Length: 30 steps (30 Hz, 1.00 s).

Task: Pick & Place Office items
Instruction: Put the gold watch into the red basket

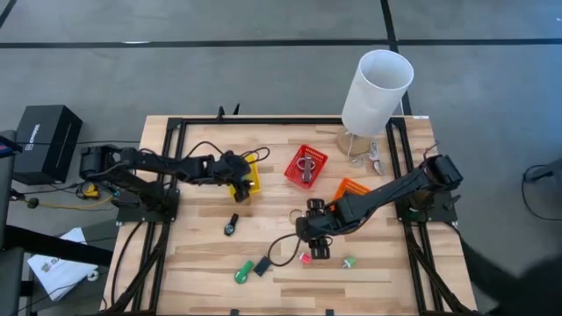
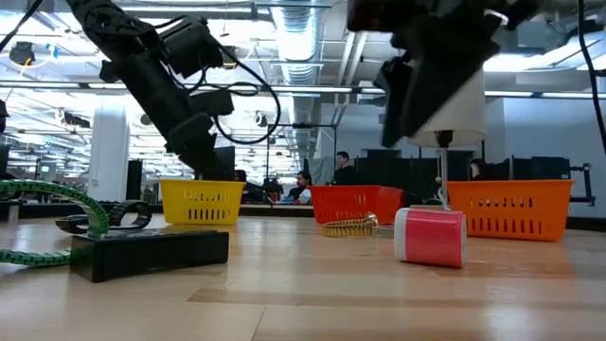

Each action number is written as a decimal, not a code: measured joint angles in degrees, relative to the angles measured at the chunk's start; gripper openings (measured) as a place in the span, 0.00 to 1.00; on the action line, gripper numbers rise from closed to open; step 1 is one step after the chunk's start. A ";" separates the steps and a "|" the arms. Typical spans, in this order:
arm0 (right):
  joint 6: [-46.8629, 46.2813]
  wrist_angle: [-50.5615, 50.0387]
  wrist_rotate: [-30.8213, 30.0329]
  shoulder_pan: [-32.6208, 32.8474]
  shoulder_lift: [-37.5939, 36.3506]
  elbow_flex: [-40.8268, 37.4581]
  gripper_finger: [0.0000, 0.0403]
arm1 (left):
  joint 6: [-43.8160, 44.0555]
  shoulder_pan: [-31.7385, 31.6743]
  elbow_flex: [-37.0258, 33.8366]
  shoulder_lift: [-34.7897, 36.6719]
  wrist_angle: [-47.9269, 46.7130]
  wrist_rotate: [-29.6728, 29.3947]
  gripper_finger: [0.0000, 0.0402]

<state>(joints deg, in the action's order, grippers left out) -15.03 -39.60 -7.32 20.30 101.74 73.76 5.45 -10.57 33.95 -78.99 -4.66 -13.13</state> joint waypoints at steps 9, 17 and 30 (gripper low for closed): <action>-0.02 11.40 -0.19 -1.96 0.68 0.09 0.58 | -0.52 4.06 -0.02 7.98 1.54 -0.35 0.47; -2.51 12.45 1.16 -5.00 6.75 -0.02 0.58 | -0.50 7.41 0.00 16.14 2.23 -0.31 0.47; 1.07 11.92 1.45 -6.34 11.87 0.13 0.58 | -0.61 7.61 0.00 16.60 2.62 -0.33 0.47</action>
<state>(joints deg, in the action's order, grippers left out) -13.96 -27.67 -5.88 13.96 113.62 73.88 4.84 -2.96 33.95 -62.39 -2.03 -13.45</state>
